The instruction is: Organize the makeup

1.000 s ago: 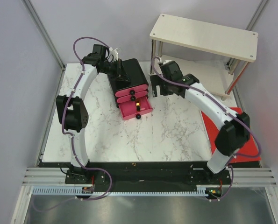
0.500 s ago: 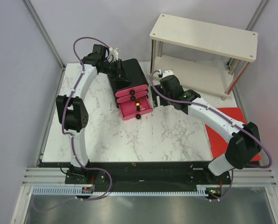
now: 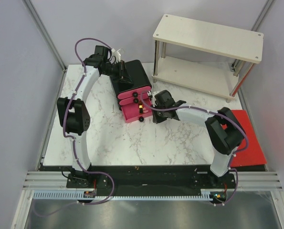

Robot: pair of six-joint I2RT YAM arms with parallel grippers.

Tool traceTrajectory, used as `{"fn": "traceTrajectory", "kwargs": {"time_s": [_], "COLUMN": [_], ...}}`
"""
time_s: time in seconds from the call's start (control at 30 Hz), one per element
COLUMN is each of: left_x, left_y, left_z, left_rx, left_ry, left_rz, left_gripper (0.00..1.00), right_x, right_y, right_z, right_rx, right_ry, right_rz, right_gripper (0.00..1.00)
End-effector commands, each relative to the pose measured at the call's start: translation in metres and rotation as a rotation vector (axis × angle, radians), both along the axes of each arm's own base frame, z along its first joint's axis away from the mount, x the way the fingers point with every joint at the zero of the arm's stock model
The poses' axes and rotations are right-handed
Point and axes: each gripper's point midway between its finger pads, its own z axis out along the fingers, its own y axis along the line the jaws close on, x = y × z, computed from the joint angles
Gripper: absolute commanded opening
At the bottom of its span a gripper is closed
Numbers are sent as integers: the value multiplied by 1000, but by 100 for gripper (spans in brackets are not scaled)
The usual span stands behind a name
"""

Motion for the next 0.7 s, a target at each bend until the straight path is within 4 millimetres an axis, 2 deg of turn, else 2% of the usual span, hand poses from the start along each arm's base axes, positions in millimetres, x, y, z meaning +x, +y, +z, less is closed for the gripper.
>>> {"fn": "traceTrajectory", "kwargs": {"time_s": [0.0, 0.1, 0.3, 0.43, 0.67], "left_x": [-45, -46, -47, -48, -48], "left_y": [50, 51, 51, 51, 50], "left_z": [-125, -125, -126, -127, -126], "left_rx": [352, 354, 354, 351, 348], "left_ry": [311, 314, 315, 321, 318], "left_rz": [18, 20, 18, 16, 14], "left_gripper": [20, 20, 20, 20, 19], "right_x": [25, 31, 38, 48, 50], "right_y": [43, 50, 57, 65, 56], "right_z": [32, 37, 27, 31, 27], "right_rx": [269, 299, 384, 459, 440], "right_ry": [60, 65, 104, 147, 146], "right_rz": [98, 109, 35, -18, -89], "right_gripper": [0, 0, 0, 0, 0]}}
